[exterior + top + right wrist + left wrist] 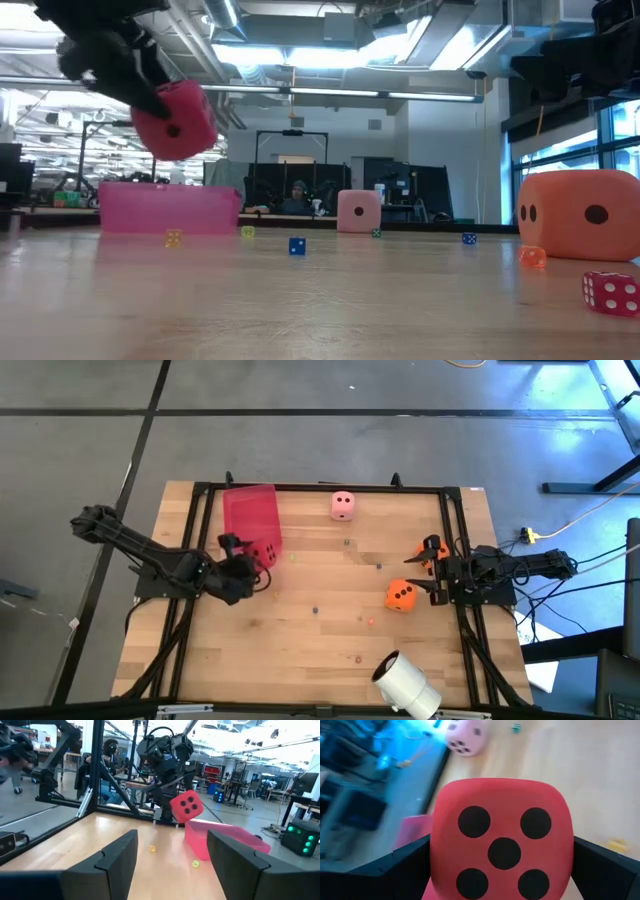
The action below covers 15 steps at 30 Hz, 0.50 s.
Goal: Pick & Place Dice
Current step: Put the big red dice into the bin
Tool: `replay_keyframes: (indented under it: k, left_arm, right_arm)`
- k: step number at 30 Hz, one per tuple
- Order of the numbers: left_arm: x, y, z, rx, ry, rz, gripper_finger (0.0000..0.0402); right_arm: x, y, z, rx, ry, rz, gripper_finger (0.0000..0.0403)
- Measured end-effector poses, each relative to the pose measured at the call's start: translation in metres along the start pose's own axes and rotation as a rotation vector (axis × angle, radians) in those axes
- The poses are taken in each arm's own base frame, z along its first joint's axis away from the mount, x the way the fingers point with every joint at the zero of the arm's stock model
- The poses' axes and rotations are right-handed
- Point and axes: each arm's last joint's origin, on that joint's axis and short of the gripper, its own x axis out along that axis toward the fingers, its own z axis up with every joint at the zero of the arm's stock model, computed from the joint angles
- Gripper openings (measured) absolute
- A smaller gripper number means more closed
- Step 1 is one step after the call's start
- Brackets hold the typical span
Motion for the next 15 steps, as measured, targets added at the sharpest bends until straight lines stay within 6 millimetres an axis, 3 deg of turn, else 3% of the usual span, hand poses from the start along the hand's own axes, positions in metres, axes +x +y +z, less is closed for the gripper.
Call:
replay_keyframes:
  k: [7,15]
  left_arm:
    - [0.012,0.013,0.001,-0.042,0.04,0.1,0.04]
    - [0.032,0.043,0.0,-0.109,0.133,0.261,0.04]
  right_arm:
    - [0.0,-0.001,0.002,0.018,-0.019,-0.034,0.0238]
    - [-0.004,-0.015,0.009,0.067,-0.05,-0.502,0.0238]
